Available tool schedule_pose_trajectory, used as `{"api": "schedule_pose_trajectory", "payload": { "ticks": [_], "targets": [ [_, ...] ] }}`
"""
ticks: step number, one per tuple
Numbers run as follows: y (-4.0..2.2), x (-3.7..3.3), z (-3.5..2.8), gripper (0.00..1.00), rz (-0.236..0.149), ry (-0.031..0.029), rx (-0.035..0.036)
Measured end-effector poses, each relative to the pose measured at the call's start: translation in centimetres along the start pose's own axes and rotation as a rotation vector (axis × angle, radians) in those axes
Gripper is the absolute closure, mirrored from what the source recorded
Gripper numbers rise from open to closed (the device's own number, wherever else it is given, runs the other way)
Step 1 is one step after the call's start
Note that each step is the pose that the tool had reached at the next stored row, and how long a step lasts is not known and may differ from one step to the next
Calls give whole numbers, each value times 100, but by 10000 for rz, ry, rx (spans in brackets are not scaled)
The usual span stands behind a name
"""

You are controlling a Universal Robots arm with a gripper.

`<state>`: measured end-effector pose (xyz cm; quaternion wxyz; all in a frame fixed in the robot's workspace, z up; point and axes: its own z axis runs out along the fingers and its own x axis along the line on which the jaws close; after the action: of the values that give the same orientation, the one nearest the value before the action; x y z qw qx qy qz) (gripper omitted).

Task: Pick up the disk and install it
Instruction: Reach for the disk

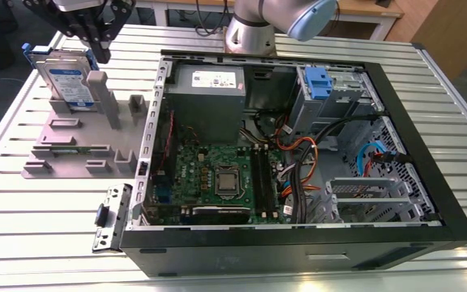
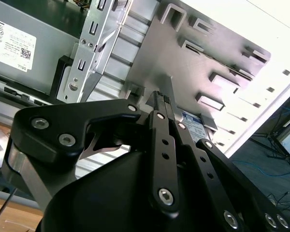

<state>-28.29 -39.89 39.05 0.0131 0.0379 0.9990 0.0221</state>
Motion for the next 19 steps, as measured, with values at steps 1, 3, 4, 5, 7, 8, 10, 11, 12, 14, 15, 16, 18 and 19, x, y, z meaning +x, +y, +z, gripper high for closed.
{"api": "schedule_pose_trajectory", "payload": {
  "ticks": [1,3,4,5,7,8,10,11,12,14,15,16,18,19],
  "targets": [
    [0,3,0,90,0,0,0],
    [-1,9,0,90,0,0,0],
    [-1,12,0,90,0,0,0],
    [-1,15,0,90,0,0,0],
    [-2,21,-1,90,0,0,0],
    [-2,24,-1,90,0,0,0],
    [-2,29,-1,90,0,0,0],
    [-2,31,-1,90,0,0,1],
    [-3,33,-1,90,-1,0,0],
    [-3,38,-1,90,-1,0,0],
    [-3,40,-1,90,0,0,0],
    [-3,41,-1,90,-1,0,0],
    [-9,117,-1,90,-1,0,0],
    [-9,118,-1,90,-1,0,0]
  ]
}}
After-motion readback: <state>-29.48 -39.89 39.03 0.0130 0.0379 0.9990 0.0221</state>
